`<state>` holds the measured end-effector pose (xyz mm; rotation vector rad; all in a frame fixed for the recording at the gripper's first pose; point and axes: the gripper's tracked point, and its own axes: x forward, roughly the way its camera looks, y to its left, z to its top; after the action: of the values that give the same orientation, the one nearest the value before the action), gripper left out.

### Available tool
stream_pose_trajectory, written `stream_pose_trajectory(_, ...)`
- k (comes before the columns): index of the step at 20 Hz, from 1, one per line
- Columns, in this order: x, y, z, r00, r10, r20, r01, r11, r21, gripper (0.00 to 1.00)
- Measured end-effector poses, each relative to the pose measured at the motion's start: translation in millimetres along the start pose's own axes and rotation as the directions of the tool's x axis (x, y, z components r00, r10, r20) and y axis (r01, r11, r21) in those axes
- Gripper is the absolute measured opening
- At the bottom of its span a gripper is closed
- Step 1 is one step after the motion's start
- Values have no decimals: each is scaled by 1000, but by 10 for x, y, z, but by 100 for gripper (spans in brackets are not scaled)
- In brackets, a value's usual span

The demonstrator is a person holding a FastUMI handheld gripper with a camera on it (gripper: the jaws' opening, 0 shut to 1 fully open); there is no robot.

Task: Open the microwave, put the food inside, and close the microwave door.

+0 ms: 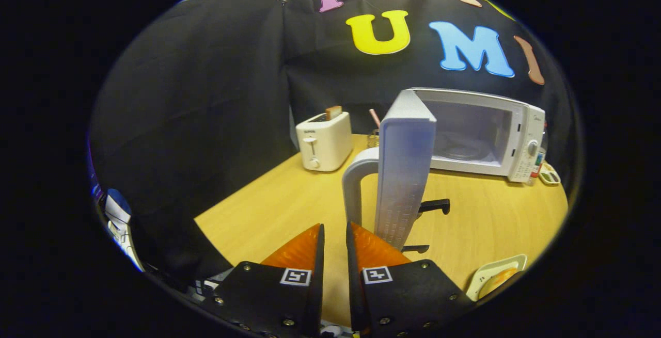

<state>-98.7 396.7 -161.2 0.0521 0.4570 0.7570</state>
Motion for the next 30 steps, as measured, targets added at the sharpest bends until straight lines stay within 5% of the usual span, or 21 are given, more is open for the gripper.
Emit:
stream_pose_trajectory(2, -148, 95, 144, 996, 76, 38, -75, 996, -38, 25)
stream_pose_trajectory(3, -264, 138, 202, 991, 121, 58, -118, 991, -61, 37)
stream_pose_trajectory(5, -499, 101, 324, 983, 155, 97, -145, 983, -111, 79)
stream_pose_trajectory(7, -673, -63, 407, 981, 142, 131, -122, 981, -150, 93)
stream_pose_trajectory(18, -1252, -1451, 201, 989, -89, 122, 107, 983, -149, 96)
stream_pose_trajectory(23, -1372, -2006, -210, 979, -202, 31, 205, 971, -124, 96)
stream_pose_trajectory(30, -1397, -2354, -860, 956, -260, -137, 252, 965, -79, 96)
